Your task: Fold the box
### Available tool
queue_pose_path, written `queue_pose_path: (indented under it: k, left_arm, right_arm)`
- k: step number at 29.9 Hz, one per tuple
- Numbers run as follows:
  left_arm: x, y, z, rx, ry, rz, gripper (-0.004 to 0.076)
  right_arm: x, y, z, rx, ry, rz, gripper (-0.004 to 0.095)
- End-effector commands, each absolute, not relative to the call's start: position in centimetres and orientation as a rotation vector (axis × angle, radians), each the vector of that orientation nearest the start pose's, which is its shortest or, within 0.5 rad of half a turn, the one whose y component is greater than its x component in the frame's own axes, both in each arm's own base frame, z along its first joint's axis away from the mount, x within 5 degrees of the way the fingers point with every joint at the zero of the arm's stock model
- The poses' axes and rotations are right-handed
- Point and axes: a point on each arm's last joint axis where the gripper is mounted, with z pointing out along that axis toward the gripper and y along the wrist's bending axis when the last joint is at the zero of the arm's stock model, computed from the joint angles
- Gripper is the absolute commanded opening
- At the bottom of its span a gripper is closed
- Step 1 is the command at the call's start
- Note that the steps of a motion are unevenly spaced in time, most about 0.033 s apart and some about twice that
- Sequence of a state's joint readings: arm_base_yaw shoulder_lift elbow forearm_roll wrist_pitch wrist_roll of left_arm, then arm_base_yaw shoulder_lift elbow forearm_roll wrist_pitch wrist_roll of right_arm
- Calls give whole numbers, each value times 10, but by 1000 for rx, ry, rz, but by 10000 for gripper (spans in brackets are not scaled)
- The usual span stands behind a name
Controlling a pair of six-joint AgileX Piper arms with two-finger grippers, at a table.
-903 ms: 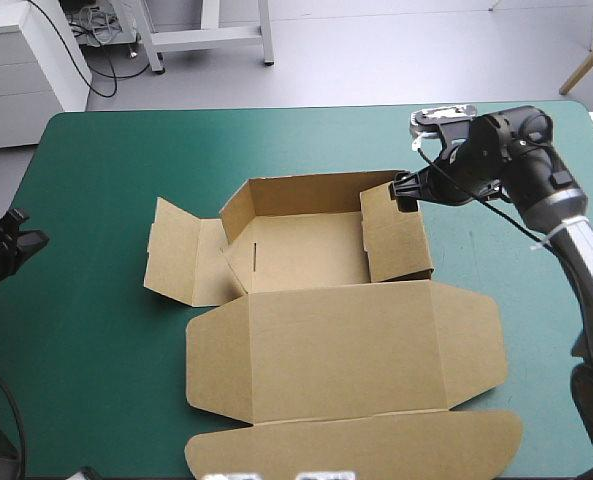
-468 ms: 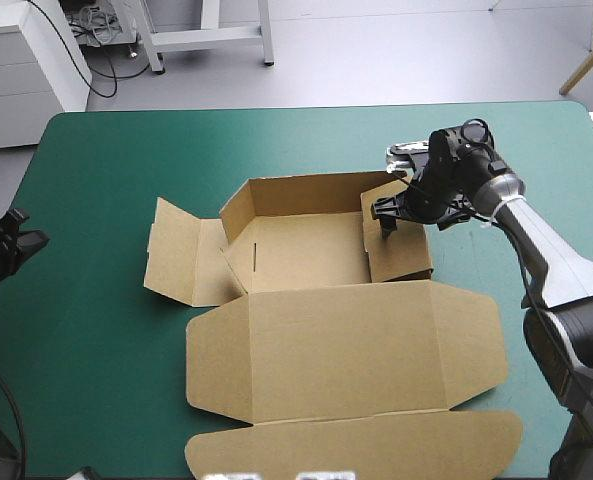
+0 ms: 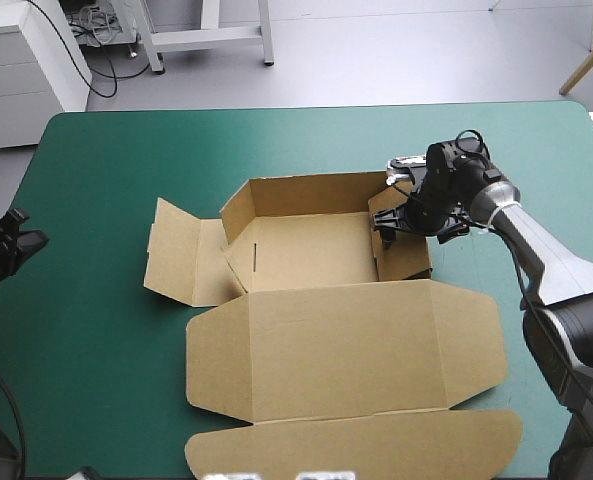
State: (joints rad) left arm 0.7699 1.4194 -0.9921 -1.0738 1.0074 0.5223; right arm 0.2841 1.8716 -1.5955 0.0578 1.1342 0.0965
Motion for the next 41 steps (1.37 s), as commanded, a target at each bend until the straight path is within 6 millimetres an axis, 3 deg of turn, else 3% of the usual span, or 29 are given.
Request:
queue_pose_path:
  k: [1,4,6,8,10,12,17,19,24,29,32,35,41]
  left_arm:
    - [242,137,315,-809,2042,-812,-10]
    - [242,138,315,-812,2039,-806,-10]
    - [242,138,315,-812,2039,-806,-10]
    - [242,138,315,-812,2039,-806,-10]
    - [242,138,315,-821,2037,-810,-10]
    - [243,138,316,-824,2027,-819,-10]
    - [244,137,317,-830,2006,-836,-10]
    - [244,138,317,-833,2003,-832,-10]
    - [244,138,318,-834,1996,-840,-10]
    - [244,138,318,-835,1994,-842,-10]
    - [244,138,318,-834,1997,-840,-10]
    - [243,136,318,-817,2009,-860,-10]
    - [242,134,318,-800,2026,-867,16]
  right_arm:
    - [372,114,293,-235,2808,173,869]
    - [372,114,293,-222,2812,175,796]
    - [372,114,293,-222,2812,175,665]
    - [372,113,293,-223,2811,173,458]
    - [372,113,293,-227,2815,171,135]
    - [371,113,293,-231,2822,169,-12]
    - [370,112,299,-278,2821,156,-19]
    - [369,112,313,-306,2783,156,-19]
    - [357,110,378,-337,2589,195,-19]
    - [326,100,447,-334,2389,207,-19]
    - [306,97,472,-347,2307,247,-19]
    - [290,95,487,-362,2257,285,-19]
    - [277,92,498,-380,2218,283,-19]
